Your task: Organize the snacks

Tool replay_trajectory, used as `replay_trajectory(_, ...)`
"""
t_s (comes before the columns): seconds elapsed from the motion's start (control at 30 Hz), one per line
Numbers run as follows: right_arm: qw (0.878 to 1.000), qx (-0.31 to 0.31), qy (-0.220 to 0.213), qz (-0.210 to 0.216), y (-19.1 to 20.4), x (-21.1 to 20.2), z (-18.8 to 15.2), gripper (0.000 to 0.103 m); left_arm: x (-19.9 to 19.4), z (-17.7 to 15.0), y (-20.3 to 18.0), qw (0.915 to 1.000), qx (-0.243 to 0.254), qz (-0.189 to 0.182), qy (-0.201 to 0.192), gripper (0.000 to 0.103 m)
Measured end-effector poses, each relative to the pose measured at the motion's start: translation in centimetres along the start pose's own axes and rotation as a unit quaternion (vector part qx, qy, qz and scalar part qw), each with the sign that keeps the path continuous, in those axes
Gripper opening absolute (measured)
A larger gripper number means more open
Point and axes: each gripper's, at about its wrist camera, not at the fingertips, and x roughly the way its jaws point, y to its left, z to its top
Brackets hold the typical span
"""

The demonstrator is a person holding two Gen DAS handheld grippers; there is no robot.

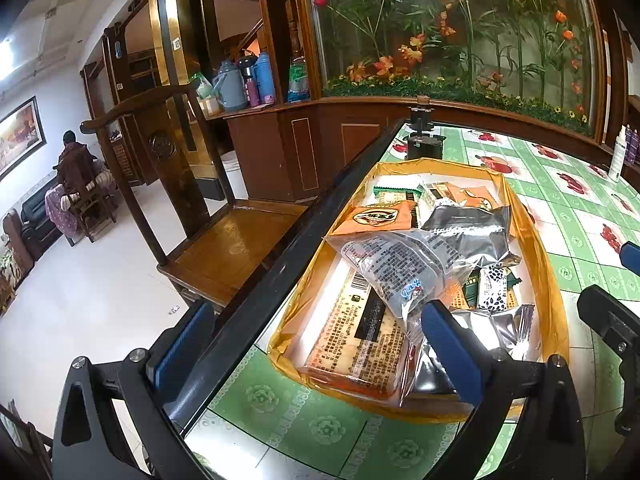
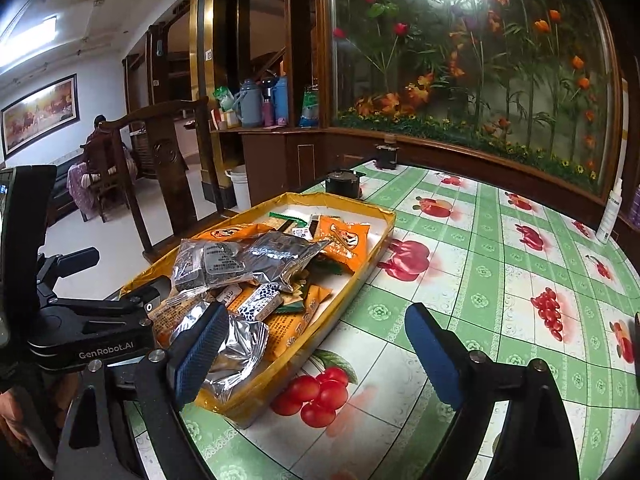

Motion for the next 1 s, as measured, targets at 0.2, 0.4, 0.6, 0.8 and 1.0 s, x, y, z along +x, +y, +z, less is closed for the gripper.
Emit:
replay_trajectory(0.2,1.0,-0.006,0.0,-0.001,0.2,0.07,-0.03,0.093,-0.11,-0.14,-0.47,0.9999,0.011,0.002,-0.005,0.103)
replay_trajectory(0.4,1.0,-0.008,0.001,-0.001,0.37,0.14,-0.08,0.093,-0.21,-0.19,-0.71,0.9998,0.017,0.006,-0.007,0.103)
replay_trajectory(0.6,1.0,-0.004,0.003,-0.003,0.31,0.21,-0.14,0.093,-0.21,-0.19,-0.75,0.9998,0.016,0.005,-0.007,0.103)
replay_trajectory(0.8,1.0,-0.006,0.003,-0.003,0.22,0.25,-0.12,0.093,-0.2,-0.18,-0.73,0.9998,0.017,0.005,-0.006,0.103)
replay_trajectory(1.0,1.0,-0.006,0.002,-0.003,0.23,0.26,-0.13,0.093,-0.1,-0.27,-0.94,0.9999,0.015,0.003,-0.005,0.103)
